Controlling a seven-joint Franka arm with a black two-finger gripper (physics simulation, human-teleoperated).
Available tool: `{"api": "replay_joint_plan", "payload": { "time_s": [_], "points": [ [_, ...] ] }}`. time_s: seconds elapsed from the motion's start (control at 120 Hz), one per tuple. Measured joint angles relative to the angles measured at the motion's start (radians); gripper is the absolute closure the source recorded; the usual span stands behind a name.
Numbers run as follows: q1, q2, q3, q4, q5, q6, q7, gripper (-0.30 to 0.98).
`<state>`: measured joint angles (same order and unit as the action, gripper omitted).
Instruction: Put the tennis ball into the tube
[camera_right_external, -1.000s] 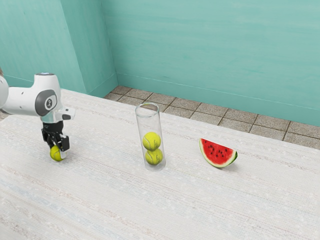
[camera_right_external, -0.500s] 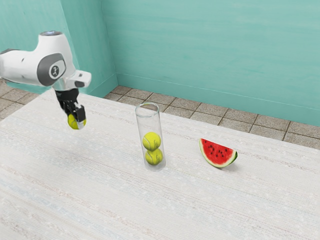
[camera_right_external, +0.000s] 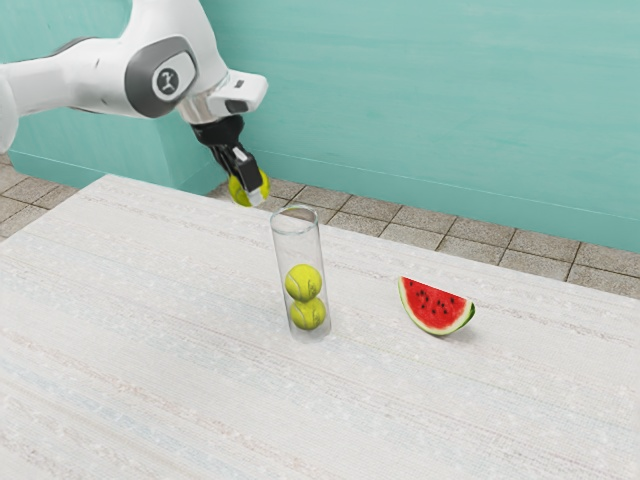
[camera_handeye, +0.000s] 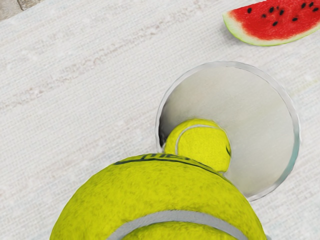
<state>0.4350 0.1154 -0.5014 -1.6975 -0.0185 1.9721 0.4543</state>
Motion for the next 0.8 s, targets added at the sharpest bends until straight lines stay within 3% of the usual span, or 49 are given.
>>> {"api": "replay_joint_plan", "payload": {
  "time_s": [0.367,0.533,0.8],
  "points": [
    [-0.087,0.101,-0.014,0.073,0.008,-0.003,-0.016,0.27],
    [-0.102,0.143,-0.025,0.113,0.044,-0.004,-0.02,0.13],
    [-0.088,0.0,-0.012,0.114,0.094,-0.135,-0.025,0.04]
  ]
}}
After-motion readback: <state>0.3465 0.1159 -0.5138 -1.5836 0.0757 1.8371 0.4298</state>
